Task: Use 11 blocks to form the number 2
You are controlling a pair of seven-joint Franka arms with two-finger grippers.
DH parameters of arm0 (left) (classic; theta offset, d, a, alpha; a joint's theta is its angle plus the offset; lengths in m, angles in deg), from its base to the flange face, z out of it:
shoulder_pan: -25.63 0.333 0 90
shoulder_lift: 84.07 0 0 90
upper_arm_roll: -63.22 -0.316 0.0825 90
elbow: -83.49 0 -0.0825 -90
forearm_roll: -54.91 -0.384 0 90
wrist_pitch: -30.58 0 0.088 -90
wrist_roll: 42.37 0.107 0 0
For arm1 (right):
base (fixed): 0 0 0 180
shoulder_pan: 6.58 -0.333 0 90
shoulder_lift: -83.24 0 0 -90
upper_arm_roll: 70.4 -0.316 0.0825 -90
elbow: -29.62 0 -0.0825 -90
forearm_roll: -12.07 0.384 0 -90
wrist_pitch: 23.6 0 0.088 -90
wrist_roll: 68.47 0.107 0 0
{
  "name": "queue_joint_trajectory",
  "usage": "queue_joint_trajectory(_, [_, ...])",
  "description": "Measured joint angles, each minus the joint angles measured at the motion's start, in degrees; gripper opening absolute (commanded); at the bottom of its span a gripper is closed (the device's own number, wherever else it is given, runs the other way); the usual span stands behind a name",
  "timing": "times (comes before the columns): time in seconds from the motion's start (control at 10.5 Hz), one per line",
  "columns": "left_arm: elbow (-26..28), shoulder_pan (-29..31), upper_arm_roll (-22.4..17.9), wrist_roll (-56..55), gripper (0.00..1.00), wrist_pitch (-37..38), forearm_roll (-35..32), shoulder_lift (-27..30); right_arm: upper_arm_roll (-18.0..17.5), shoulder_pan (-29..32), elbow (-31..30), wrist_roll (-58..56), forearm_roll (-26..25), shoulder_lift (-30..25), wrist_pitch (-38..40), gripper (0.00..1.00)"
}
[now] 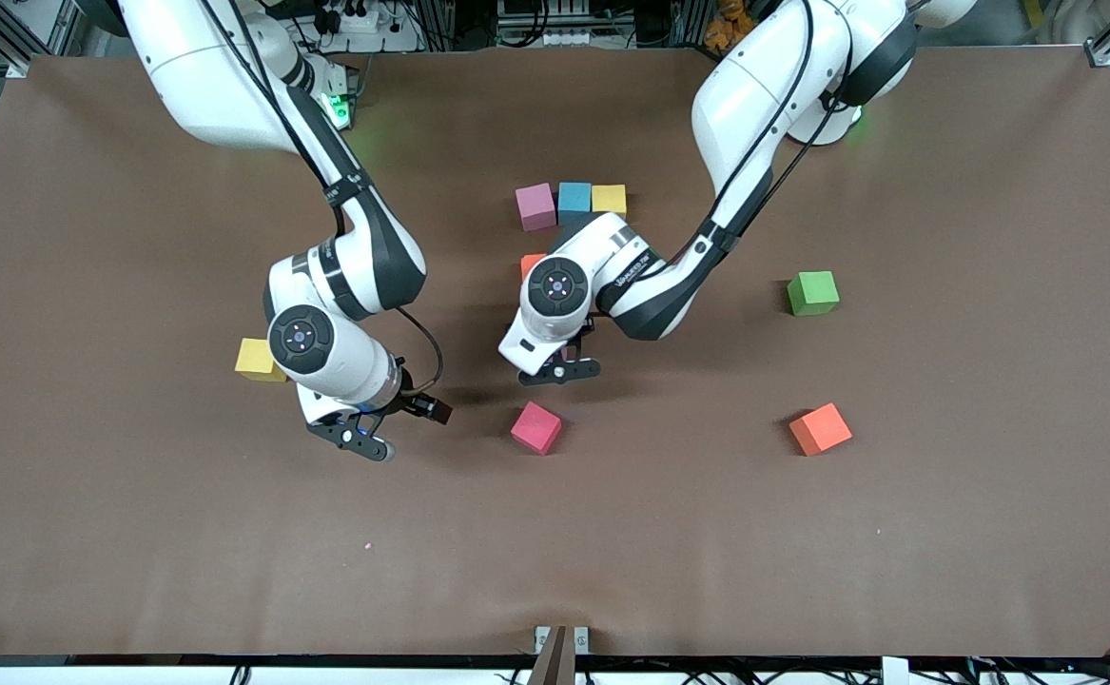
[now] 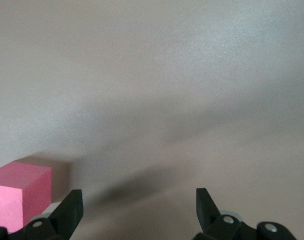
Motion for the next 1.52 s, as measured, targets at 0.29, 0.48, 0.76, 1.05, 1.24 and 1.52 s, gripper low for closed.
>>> queue_joint_trajectory(0.29, [-0.31,0.01,-0.02,0.22,0.50,0.00,0.89,-0.02,0.01,0.00,0.01,0.00,0.00,0.04,0.00,1.00])
queue_joint_trajectory(0.48, [-0.38,0.01,-0.05,0.22,0.55,0.04,0.93,-0.35,-0.01,0.00,0.03,-0.23,0.00,0.04,0.00,1.00])
queue_joint_trajectory(0.76, [-0.53,0.04,-0.11,0.22,1.00,-0.06,1.19,-1.05,-0.01,-0.01,0.03,-0.65,0.00,0.06,0.03,1.00])
queue_joint_trajectory(1.05, [-0.95,0.05,-0.16,0.25,1.00,-0.09,2.53,-1.07,-0.03,-0.07,0.03,-0.82,0.00,0.10,0.05,1.00])
queue_joint_trajectory(1.24, [-1.72,0.13,-0.16,0.25,1.00,-0.04,2.60,-0.88,-0.03,-0.07,0.03,-1.10,0.00,0.14,0.06,1.00])
queue_joint_trajectory(1.52, [-2.75,1.81,-0.47,0.25,1.00,1.74,3.06,2.36,-0.14,-0.28,0.06,-1.03,0.02,0.25,0.06,1.00])
